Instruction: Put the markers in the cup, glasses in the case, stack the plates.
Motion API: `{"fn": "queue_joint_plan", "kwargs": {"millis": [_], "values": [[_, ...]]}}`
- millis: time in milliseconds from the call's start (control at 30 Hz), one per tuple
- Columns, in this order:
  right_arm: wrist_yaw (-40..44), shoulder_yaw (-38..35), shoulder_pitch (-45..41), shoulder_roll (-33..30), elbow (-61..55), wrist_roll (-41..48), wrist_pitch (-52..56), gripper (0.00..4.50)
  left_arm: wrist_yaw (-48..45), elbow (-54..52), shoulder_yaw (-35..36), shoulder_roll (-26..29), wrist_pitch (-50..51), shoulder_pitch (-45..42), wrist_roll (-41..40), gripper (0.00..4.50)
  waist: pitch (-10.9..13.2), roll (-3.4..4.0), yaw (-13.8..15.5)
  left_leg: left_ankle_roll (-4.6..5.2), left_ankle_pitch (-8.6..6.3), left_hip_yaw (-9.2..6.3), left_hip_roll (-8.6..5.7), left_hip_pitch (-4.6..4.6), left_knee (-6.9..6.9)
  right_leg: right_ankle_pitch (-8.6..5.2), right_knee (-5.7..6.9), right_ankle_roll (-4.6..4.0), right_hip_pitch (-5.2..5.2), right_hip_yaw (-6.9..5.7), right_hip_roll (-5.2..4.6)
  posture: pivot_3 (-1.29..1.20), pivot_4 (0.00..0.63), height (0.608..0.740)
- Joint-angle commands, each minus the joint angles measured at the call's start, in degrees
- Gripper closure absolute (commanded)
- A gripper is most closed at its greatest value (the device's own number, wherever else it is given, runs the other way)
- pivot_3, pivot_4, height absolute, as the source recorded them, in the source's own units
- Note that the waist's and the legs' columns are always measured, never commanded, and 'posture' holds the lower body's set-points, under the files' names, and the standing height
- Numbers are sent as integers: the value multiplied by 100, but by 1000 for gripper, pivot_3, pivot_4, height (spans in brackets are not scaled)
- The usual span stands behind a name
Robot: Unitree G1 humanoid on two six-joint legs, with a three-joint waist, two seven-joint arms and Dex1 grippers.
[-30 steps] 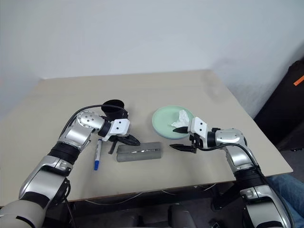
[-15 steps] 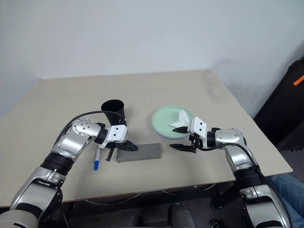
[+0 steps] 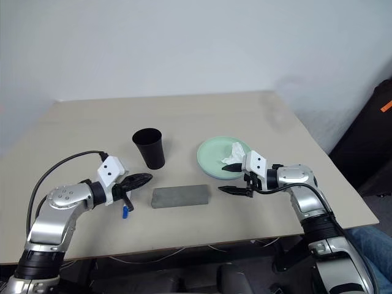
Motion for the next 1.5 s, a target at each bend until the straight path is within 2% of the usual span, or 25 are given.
{"fn": "queue_joint_plan", "kwargs": {"millis": [33,233,400,500,733,1033,1267,1367,1500], "values": [[370,-98,-240,-17,-107,376,253,1148,1048,-454,382,-385,296,147,32,4476,-1,-1,-6,0,0,-1,0,0,2,0,0,0,2,0,-2,0,0,740],[784,-75,-328,-10,-144,591,599,1148,2107,-852,293,-850,689,767,285,4476,-2,-2,-15,-1,-1,7,-1,5,-6,1,1,1,-1,0,0,0,0,740],[777,-27,-441,118,55,446,498,1148,3056,-646,402,-1152,1083,647,554,4476,-3,-4,-9,-2,-1,3,0,6,-5,0,2,0,1,-7,2,0,0,740],[752,2,-472,164,136,378,412,1148,3258,-626,397,-1247,1247,549,544,3886,-4,-5,-12,-3,-1,5,-1,7,-2,1,1,0,3,-7,1,0,0,740],[615,-29,-396,162,113,306,330,1148,3826,-517,202,-1505,1892,67,668,1460,-4,-6,-10,-4,-1,3,-4,1,-6,1,-1,1,-1,-7,2,0,0,740],[439,-78,-252,67,20,279,277,1148,4135,-532,61,-1746,3213,-392,654,1460,-4,-6,-23,-4,-1,2,-6,1,-6,1,-1,0,-1,-5,2,0,0,740],[376,-75,-234,58,42,258,231,1148,4323,-533,61,-1837,3857,-445,670,1460,-6,-4,-26,-4,-1,2,-6,6,-6,0,0,0,2,-4,3,0,0,740],[359,-52,-249,73,77,238,196,1148,4357,-538,83,-1877,3897,-462,647,2047,-6,-4,-28,-4,-1,4,-6,7,-6,0,0,0,3,-3,3,0,0,740],[342,-37,-293,101,127,211,160,1148,4383,-538,147,-1911,3886,-491,626,3392,-6,-4,-41,-4,-1,4,-6,8,-6,0,1,0,2,-1,4,0,0,740]]}}
